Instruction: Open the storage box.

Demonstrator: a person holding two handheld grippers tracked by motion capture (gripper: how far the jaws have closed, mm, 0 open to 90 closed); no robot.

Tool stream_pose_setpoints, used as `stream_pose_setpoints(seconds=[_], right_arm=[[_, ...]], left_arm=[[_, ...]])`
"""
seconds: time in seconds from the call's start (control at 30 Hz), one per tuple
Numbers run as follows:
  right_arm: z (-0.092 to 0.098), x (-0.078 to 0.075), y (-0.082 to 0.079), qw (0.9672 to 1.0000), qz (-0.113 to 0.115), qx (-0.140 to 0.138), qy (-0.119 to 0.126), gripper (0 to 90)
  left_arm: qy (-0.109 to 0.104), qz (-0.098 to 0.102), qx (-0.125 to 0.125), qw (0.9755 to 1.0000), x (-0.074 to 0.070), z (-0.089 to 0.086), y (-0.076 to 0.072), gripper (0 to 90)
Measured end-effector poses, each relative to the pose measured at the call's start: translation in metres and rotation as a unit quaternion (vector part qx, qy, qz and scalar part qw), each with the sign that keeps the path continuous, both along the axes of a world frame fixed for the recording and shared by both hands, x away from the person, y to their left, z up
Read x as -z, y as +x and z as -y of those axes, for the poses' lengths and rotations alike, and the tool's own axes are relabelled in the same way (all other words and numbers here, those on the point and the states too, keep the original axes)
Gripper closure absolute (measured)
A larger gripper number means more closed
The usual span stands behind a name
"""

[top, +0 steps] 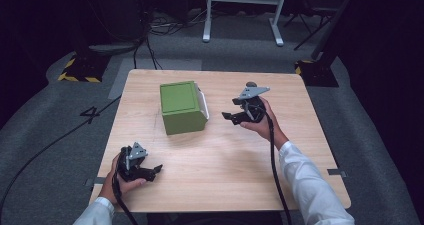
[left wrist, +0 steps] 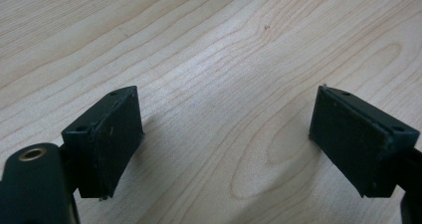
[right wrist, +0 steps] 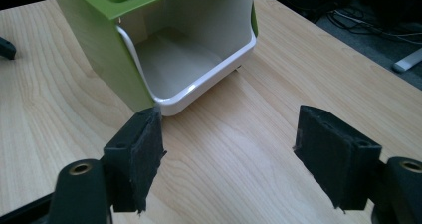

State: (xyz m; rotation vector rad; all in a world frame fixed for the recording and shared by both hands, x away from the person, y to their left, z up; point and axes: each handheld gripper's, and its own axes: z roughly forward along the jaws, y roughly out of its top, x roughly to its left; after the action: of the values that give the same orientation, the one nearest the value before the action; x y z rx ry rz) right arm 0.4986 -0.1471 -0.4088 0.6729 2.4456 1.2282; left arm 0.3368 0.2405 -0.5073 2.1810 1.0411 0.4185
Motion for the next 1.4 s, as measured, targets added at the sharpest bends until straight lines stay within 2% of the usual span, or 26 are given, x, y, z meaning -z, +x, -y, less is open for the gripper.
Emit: stream_pose_setpoints(seconds=[0.07, 0.1, 0.23, 0.43, 0.47, 0.73, 0.87, 0.93, 1.03, 1.2, 1.4], right_arm=[[-0.003, 0.001, 0.003, 1.0, -0.002, 0.003, -0.001, 27.1], [-0.012, 0.004, 0.008, 1.0, -0.007, -0.001, 0.0, 27.1], [-0.024, 0.006, 0.012, 0.9999, -0.002, -0.003, -0.012, 27.1], [-0.047, 0.013, 0.023, 0.9998, -0.012, -0.007, -0.012, 28.0], [-0.051, 0.018, 0.027, 0.9997, -0.02, -0.009, -0.01, 28.3], [-0.065, 0.033, 0.038, 0.999, -0.038, -0.001, -0.022, 29.2], [-0.068, 0.039, 0.04, 0.9986, -0.044, 0.001, -0.029, 29.9], [-0.068, 0.044, 0.044, 0.9984, -0.053, 0.005, -0.017, 30.0], [-0.067, 0.045, 0.045, 0.9981, -0.06, 0.008, -0.012, 30.3], [-0.066, 0.043, 0.045, 0.9981, -0.055, 0.003, -0.028, 36.7], [-0.054, 0.049, 0.047, 0.9969, -0.069, 0.014, -0.036, 42.0]], left_arm=[[0.0, 0.0, 0.0, 1.0, 0.0, 0.0, 0.0, 13.5], [0.0, 0.0, 0.001, 1.0, 0.0, 0.0, 0.0, 13.5], [0.0, 0.0, 0.001, 1.0, 0.0, 0.0, 0.0, 13.5], [-0.001, 0.0, 0.001, 1.0, 0.0, 0.0, 0.0, 13.5], [-0.001, 0.0, 0.001, 1.0, 0.0, 0.0, 0.0, 13.5], [0.0, 0.0, 0.001, 1.0, 0.0, 0.0, 0.0, 13.5], [0.0, 0.0, 0.001, 1.0, 0.0, 0.0, 0.0, 13.5], [0.0, 0.0, 0.001, 1.0, 0.0, 0.0, 0.0, 13.5], [0.0, 0.0, 0.001, 1.0, 0.0, 0.0, 0.0, 13.5], [0.0, 0.0, 0.001, 1.0, 0.0, 0.0, 0.0, 13.6], [0.0, 0.0, 0.001, 1.0, 0.0, 0.0, 0.0, 13.5]])
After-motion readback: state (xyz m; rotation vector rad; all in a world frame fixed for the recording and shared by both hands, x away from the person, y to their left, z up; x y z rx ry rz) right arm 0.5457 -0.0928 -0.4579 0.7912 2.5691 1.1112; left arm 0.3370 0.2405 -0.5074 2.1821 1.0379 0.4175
